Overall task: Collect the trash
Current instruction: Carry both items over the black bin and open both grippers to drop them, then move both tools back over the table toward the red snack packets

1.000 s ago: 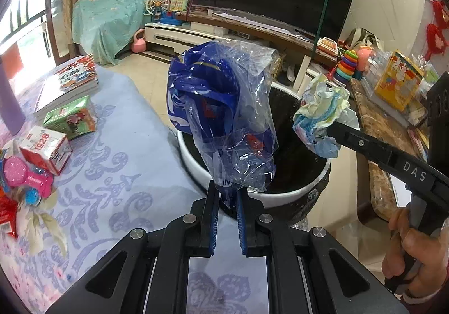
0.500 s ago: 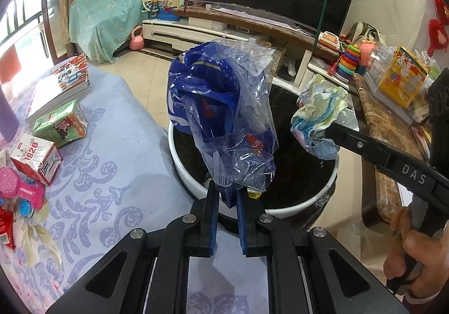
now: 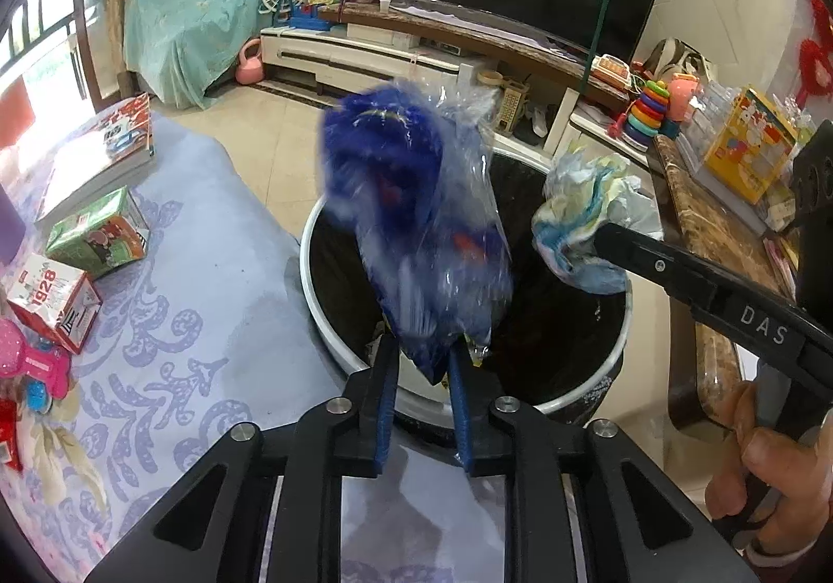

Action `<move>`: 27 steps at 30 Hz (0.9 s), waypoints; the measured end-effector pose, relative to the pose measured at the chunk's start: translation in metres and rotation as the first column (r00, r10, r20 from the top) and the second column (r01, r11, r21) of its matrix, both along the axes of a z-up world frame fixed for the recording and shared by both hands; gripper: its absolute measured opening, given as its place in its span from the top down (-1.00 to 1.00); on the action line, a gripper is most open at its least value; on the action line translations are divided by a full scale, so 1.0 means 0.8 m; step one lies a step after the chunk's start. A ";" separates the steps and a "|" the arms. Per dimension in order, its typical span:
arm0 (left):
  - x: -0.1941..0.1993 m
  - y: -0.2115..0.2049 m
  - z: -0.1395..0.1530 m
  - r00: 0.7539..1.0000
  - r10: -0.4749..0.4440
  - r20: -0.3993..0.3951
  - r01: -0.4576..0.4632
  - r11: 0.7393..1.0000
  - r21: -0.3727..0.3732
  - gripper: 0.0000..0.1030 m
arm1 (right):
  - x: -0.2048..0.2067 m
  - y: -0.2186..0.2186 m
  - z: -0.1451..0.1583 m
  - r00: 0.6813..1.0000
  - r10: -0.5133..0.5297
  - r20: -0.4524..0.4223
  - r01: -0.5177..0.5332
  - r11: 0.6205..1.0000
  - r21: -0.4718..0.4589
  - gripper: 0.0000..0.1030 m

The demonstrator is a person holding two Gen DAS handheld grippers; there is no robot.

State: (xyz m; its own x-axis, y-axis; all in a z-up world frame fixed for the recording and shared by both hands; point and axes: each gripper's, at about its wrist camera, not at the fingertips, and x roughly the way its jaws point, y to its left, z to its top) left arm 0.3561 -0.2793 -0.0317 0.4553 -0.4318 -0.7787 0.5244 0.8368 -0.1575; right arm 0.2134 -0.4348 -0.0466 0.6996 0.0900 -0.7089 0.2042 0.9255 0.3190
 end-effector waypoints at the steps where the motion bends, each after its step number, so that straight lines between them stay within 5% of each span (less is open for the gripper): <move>1: 0.001 0.000 -0.001 1.000 0.003 -0.004 -0.003 1.000 -0.001 0.55 | 0.000 -0.001 0.000 1.000 -0.004 -0.003 0.004 1.000 -0.004 0.25; 9: -0.010 0.015 0.001 1.000 0.025 0.001 -0.025 0.999 -0.025 0.33 | -0.006 -0.007 0.000 0.999 -0.037 -0.002 0.037 0.999 0.001 0.00; 14: -0.028 0.047 -0.003 0.997 0.073 -0.006 -0.074 0.996 -0.052 0.07 | -0.015 0.001 0.000 0.999 -0.035 0.016 0.035 0.999 0.030 -0.65; 16: -0.037 0.061 -0.006 0.996 0.093 -0.009 -0.094 0.994 -0.056 0.03 | -0.018 0.007 0.000 0.999 -0.030 0.023 0.029 0.998 0.050 -0.76; 27: -0.085 0.167 -0.018 0.969 0.242 -0.038 -0.245 0.966 -0.082 -0.04 | -0.023 0.076 -0.002 0.998 0.054 0.034 -0.057 0.993 0.103 -0.77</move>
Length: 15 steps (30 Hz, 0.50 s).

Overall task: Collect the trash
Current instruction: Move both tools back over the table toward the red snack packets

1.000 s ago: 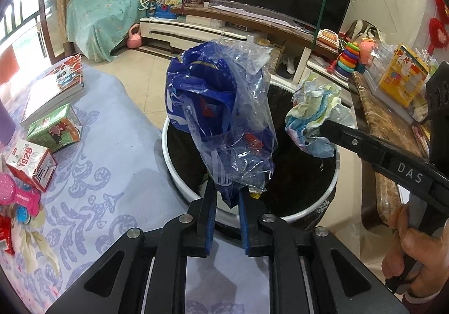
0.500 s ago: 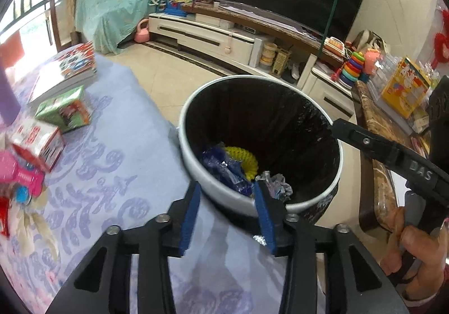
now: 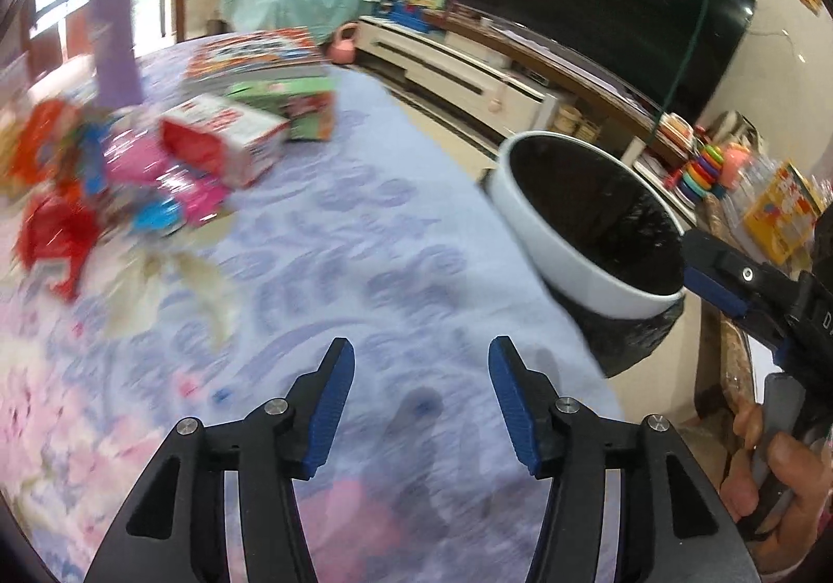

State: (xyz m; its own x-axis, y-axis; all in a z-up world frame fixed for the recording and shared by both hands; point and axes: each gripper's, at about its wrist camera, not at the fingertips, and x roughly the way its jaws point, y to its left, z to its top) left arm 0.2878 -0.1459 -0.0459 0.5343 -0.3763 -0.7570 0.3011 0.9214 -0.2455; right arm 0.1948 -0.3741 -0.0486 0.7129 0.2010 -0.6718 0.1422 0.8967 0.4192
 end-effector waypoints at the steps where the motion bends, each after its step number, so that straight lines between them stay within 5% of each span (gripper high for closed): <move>1: -0.004 0.008 0.000 1.000 0.011 -0.001 -0.011 1.000 -0.004 -0.04 | 0.000 0.007 0.000 1.000 0.010 0.000 -0.010 1.000 0.002 -0.77; 15: -0.050 0.128 0.005 0.981 0.196 -0.018 -0.196 0.980 -0.028 -0.05 | 0.017 0.101 -0.009 0.984 0.178 -0.010 -0.178 0.984 -0.005 -0.77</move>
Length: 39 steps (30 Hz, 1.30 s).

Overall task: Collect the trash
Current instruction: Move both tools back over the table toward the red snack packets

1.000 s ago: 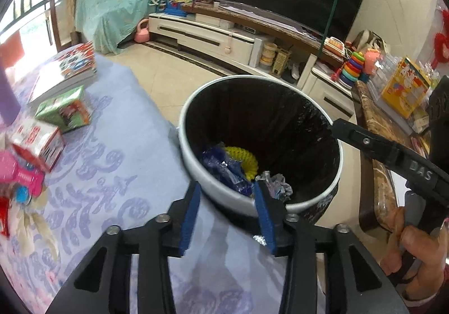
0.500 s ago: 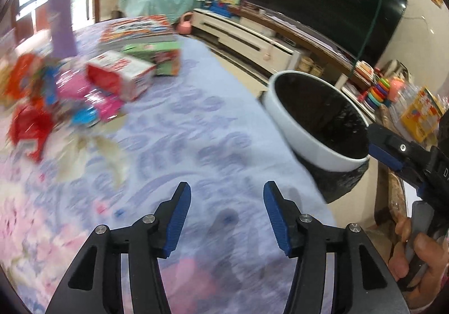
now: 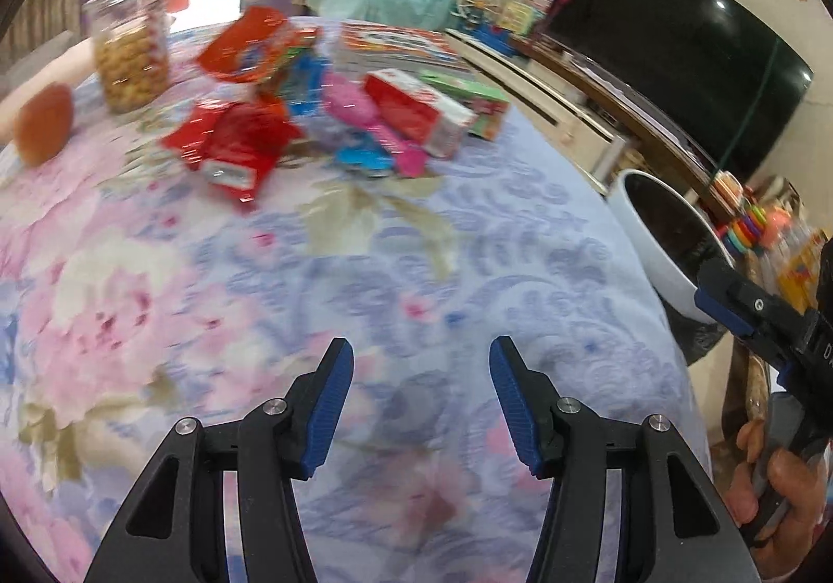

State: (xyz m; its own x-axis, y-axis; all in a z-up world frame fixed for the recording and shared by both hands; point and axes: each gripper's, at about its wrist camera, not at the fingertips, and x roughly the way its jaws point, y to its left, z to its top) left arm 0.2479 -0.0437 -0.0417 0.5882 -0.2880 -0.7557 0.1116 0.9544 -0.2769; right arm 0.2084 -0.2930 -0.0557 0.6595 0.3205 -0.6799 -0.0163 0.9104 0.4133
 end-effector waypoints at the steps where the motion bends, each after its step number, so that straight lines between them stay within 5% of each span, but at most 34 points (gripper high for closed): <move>1: -0.001 0.006 0.000 1.000 0.011 -0.001 -0.011 1.000 -0.002 -0.05 | 0.002 0.007 -0.001 1.000 0.013 -0.002 -0.013 1.000 -0.003 -0.77; 15: -0.002 0.073 -0.003 0.990 0.136 -0.019 -0.137 0.990 -0.021 -0.14 | 0.032 0.077 -0.021 0.988 0.154 -0.017 -0.154 0.988 -0.010 -0.85; 39: 0.101 0.109 -0.011 0.981 0.192 -0.025 -0.192 0.981 -0.013 -0.16 | 0.150 0.115 -0.033 0.952 0.304 0.020 -0.303 0.951 -0.058 -0.85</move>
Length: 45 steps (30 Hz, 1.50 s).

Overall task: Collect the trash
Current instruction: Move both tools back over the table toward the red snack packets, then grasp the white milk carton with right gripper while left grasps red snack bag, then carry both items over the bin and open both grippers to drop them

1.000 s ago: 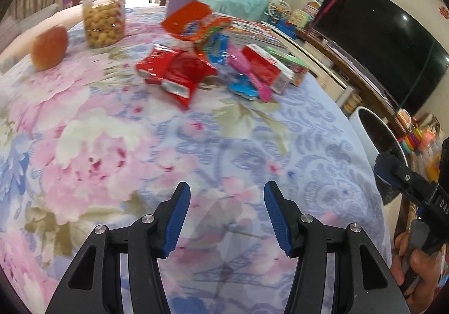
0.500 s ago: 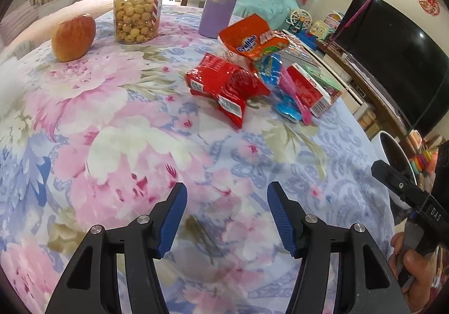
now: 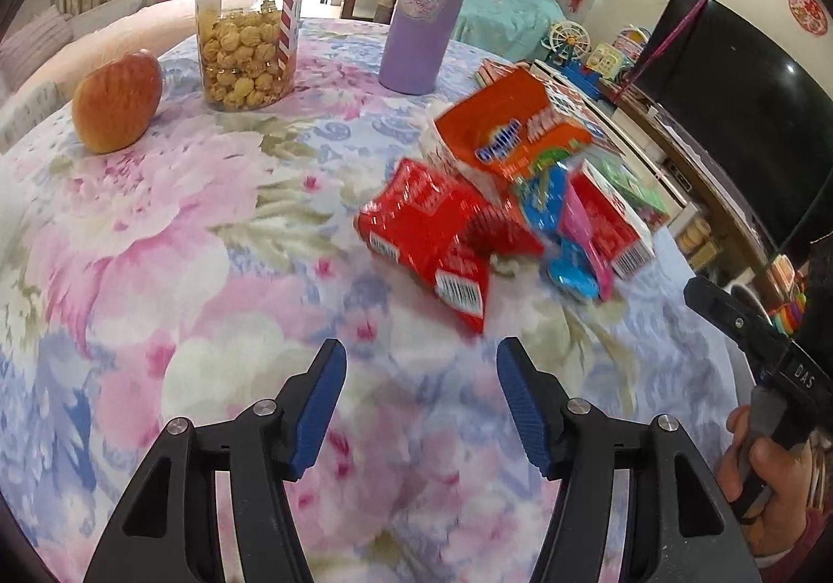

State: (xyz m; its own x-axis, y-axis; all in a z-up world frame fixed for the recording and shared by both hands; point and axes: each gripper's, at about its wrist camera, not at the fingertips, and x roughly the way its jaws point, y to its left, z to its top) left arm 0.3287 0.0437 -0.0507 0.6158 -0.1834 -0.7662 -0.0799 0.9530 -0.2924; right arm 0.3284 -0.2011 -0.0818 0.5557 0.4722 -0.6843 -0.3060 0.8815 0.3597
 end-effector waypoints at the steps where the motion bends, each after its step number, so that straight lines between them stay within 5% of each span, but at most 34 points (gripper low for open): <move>1: 0.005 0.001 -0.001 1.000 0.003 -0.001 -0.003 1.000 -0.003 -0.16 | 0.006 0.001 -0.001 1.000 0.004 0.001 -0.004 1.000 -0.003 -0.85; 15: 0.055 0.002 -0.015 1.000 0.004 0.002 -0.004 1.000 -0.016 -0.11 | 0.074 0.026 -0.022 0.997 0.072 -0.020 -0.073 0.997 -0.040 -0.72; 17: 0.057 -0.003 -0.016 1.000 -0.007 0.008 0.007 1.000 -0.002 0.32 | 0.075 0.028 -0.022 0.998 0.067 -0.014 -0.067 0.996 -0.055 -0.18; 19: 0.059 -0.006 -0.019 1.000 -0.030 0.003 0.030 1.000 -0.010 0.61 | 0.071 0.029 -0.023 0.998 0.062 -0.021 -0.063 0.995 -0.071 -0.13; 21: 0.055 -0.009 -0.016 0.999 -0.036 0.021 0.035 0.999 0.002 0.68 | 0.063 0.029 -0.021 0.998 0.060 -0.016 -0.061 0.995 -0.074 0.03; 45: -0.066 -0.068 0.008 0.978 -0.205 0.036 0.206 0.978 -0.030 0.81 | -0.105 -0.051 0.015 0.995 -0.104 -0.001 0.104 0.995 -0.011 0.03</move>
State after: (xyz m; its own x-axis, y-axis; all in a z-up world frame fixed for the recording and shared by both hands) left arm 0.2761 -0.0105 -0.0446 0.5871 -0.3340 -0.7374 0.1269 0.9376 -0.3237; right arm 0.2446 -0.2423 -0.0699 0.6003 0.4045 -0.6899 -0.2122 0.9123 0.3502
